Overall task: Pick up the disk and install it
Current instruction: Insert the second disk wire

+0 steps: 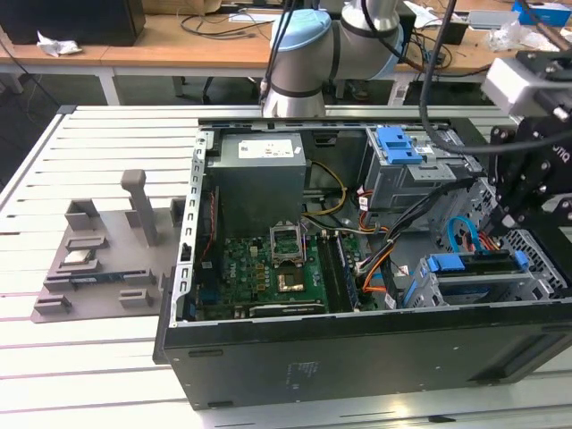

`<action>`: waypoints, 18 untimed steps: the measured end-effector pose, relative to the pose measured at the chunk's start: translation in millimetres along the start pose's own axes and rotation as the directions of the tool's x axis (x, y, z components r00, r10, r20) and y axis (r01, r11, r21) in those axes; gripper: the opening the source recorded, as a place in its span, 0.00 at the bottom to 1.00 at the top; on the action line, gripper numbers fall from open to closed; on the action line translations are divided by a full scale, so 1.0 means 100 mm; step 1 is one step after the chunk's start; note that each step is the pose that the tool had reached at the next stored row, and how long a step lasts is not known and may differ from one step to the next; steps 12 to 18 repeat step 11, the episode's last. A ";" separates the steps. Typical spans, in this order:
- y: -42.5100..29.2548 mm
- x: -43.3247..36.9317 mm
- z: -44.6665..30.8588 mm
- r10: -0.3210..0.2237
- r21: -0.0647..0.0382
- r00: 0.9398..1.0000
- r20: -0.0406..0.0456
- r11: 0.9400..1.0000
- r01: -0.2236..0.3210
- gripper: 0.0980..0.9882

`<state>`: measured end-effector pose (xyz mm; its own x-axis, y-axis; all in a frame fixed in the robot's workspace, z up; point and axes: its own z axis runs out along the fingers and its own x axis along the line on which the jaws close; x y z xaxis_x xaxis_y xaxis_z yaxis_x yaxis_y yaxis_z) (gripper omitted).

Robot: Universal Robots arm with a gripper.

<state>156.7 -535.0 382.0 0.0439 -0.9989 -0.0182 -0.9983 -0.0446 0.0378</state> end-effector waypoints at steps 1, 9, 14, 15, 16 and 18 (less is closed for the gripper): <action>0.002 -0.002 -0.045 0.000 0.000 1.000 0.000 1.000 0.000 0.01; 0.007 -0.006 -0.183 0.000 0.000 1.000 0.000 1.000 0.000 0.01; 0.007 -0.006 -0.183 0.000 0.000 1.000 0.000 1.000 0.000 0.01; 0.007 -0.006 -0.183 0.000 0.000 1.000 0.000 1.000 0.000 0.01; 0.007 -0.006 -0.183 0.000 0.000 1.000 0.000 1.000 0.000 0.01; 0.007 -0.006 -0.183 0.000 0.000 1.000 0.000 1.000 0.000 0.01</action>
